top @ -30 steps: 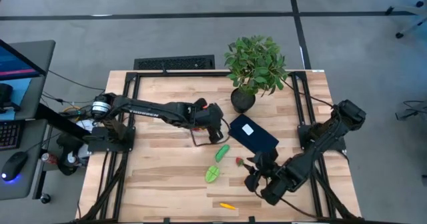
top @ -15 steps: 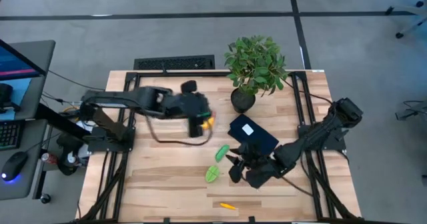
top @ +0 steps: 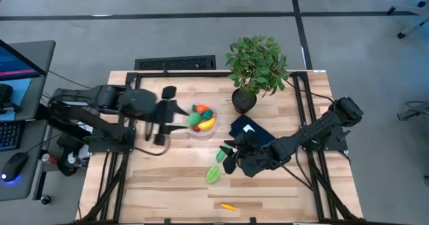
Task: Pick and placing Produce into tupperware
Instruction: Put the red strawberry into the transparent bin
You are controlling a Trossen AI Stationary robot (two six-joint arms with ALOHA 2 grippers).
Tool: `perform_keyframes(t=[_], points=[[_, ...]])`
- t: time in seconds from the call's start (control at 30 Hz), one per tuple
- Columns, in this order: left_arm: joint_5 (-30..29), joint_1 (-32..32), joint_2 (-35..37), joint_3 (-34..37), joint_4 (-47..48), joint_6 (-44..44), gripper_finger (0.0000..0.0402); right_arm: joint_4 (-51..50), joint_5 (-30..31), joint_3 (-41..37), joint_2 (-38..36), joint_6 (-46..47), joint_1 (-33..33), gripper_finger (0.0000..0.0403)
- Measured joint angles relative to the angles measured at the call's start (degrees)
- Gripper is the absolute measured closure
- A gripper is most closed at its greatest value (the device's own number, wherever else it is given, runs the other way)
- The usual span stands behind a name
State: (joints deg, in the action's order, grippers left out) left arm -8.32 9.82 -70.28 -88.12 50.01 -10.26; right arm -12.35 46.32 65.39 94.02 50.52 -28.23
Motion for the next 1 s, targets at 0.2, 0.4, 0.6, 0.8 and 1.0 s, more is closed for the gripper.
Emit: perform_keyframes(t=[0.2, 0.4, 0.6, 0.8, 1.0], points=[[3.4, 0.02, 13.69, 17.45, -14.7, -0.28, 0.0219, 1.72, 0.03, 0.02, -0.02, -0.04, -0.02, 0.0275], [4.76, 0.31, 26.93, 32.97, -24.47, 4.91, 0.0219, 2.43, 0.05, 0.0, -0.02, 0.4, 0.24, 0.0275], [8.09, 1.29, 36.18, 46.25, -33.63, 12.75, 0.0219, 2.05, -0.69, 0.0, -0.02, 6.23, 1.51, 0.0275], [8.1, 3.04, 40.31, 56.54, -39.38, 22.15, 0.0219, 1.19, -12.1, 0.0, -0.02, 0.71, 1.87, 0.0275], [8.07, 4.52, 40.68, 60.65, -40.8, 27.25, 0.0219, -13.66, -18.72, 0.0, -0.02, 8.86, 0.21, 0.0275]])
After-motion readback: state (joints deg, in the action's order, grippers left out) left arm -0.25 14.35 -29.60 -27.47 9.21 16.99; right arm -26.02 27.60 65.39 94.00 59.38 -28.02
